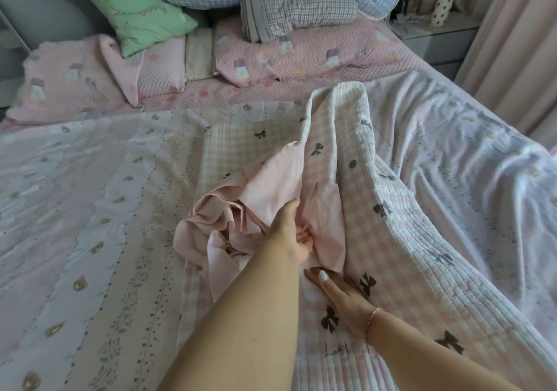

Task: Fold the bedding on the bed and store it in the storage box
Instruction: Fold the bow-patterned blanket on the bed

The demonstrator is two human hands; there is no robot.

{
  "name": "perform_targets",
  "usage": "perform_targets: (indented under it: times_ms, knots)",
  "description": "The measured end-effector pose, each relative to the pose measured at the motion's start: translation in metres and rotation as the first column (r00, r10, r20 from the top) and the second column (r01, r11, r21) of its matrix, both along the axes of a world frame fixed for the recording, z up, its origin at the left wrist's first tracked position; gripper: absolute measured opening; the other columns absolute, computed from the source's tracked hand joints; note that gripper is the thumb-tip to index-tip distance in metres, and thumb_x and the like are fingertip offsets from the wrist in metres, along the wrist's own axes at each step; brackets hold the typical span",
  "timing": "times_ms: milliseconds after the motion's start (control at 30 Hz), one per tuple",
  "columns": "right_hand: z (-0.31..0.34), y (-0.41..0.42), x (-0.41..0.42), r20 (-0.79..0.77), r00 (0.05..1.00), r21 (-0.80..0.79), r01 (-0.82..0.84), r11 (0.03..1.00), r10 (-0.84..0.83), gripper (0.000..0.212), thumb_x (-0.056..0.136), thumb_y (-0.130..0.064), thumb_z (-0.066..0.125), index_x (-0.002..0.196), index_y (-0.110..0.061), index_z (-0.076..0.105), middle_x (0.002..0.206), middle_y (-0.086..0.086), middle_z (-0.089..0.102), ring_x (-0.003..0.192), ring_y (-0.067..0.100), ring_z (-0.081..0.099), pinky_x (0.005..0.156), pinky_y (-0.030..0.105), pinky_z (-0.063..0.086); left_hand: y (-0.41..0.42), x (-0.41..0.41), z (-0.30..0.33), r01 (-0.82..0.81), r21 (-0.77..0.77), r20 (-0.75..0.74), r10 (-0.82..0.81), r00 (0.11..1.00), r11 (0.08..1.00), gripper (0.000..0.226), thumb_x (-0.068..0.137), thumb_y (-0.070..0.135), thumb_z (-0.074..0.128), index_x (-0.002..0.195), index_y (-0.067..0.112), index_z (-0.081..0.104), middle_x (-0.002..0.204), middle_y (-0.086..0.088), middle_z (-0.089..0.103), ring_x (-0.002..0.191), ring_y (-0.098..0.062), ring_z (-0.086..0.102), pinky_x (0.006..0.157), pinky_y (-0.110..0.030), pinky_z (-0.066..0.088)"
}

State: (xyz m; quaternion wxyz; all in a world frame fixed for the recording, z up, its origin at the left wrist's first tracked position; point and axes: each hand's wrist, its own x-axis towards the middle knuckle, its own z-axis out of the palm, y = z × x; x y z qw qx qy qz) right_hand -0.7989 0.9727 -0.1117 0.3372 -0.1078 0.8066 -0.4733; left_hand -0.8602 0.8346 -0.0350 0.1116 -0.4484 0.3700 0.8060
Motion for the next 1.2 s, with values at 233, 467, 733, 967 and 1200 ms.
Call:
perform_targets:
  times_ms: [233,467,733,967,1200]
  knots:
    - [0.002,-0.001,0.001,-0.028,0.996,0.048,-0.088,0.995,0.089,0.048,0.100,-0.045,0.012,0.141,-0.040,0.037,0.153,-0.021,0.020,0.133,-0.010,0.005,0.117,0.026,-0.005,-0.123,-0.034,0.052,-0.138,-0.420,-0.414,-0.054,0.909,0.897,0.051,0.075,0.046,0.064,0.116,0.015,0.069,0.114,-0.009,0.069,0.105,-0.031,0.065,0.078,-0.043,0.049]
    - [-0.002,-0.003,-0.001,0.010,0.999,-0.026,-0.038,0.999,0.038,0.053,0.094,-0.061,0.014,0.135,-0.045,0.043,0.153,-0.018,0.023,0.143,0.000,0.009,0.119,0.030,-0.003,-0.056,0.023,0.065,-0.135,-0.940,-0.271,-0.445,0.853,0.313,0.059,0.095,0.027,0.048,0.150,0.021,0.027,0.153,-0.002,0.036,0.136,-0.017,0.039,0.110,-0.031,0.036]
    - [0.005,-0.007,0.005,0.029,0.999,-0.034,-0.015,0.999,0.016,0.060,0.088,-0.072,0.016,0.134,-0.046,0.044,0.154,-0.014,0.026,0.144,0.007,0.014,0.120,0.034,0.002,-0.054,0.182,-0.049,0.635,-0.754,0.564,-0.660,0.497,-0.166,0.064,0.102,0.051,0.020,0.155,0.027,-0.007,0.160,0.013,-0.018,0.148,-0.004,-0.005,0.117,-0.022,-0.003]
    - [0.040,0.022,0.065,-0.144,0.972,0.208,-0.153,0.966,0.186,0.053,0.101,-0.046,0.004,0.149,-0.035,0.021,0.157,-0.014,0.013,0.145,0.002,0.004,0.115,0.027,-0.003,-0.053,0.193,-0.021,0.651,-0.756,0.619,-0.397,0.678,-0.067,0.071,0.097,0.054,0.031,0.155,0.022,0.005,0.161,-0.001,0.017,0.142,-0.026,0.031,0.112,-0.039,0.031]
    - [0.070,0.064,0.110,-0.215,0.929,0.246,-0.247,0.937,0.302,0.048,0.101,-0.043,0.015,0.145,-0.033,0.032,0.153,-0.015,0.025,0.142,0.001,0.015,0.116,0.024,0.005,-0.028,0.185,0.007,0.643,-0.765,0.621,-0.229,0.750,0.034,0.065,0.094,0.054,0.049,0.139,0.008,0.040,0.119,-0.007,0.063,0.097,-0.024,0.060,0.078,-0.032,0.041]
